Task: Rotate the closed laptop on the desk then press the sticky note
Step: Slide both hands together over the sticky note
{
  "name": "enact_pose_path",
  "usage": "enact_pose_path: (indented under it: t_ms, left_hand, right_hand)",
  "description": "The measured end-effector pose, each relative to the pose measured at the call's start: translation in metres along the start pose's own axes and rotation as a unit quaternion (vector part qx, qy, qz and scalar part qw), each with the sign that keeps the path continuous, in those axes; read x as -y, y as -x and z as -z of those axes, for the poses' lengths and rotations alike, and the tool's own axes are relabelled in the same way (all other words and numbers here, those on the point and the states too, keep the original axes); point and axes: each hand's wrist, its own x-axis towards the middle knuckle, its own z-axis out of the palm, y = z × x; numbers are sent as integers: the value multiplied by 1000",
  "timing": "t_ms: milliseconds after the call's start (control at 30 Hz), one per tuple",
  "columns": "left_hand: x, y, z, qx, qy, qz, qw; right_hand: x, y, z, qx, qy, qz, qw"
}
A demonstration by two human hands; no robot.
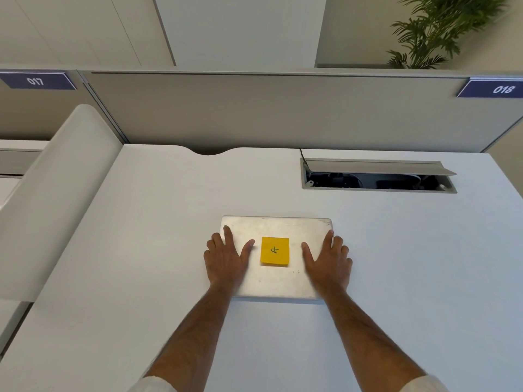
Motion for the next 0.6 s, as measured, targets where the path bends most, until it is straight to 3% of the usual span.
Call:
enact_pose_path:
  t_ms: [333,600]
  left_hand:
    - [-1,10,0,-4,9,-37,999]
    - [-20,19,5,-6,87,-176,981]
  right_hand:
    - [1,4,1,-16,-7,55,998]
    - [26,14,7,27,-1,227,973]
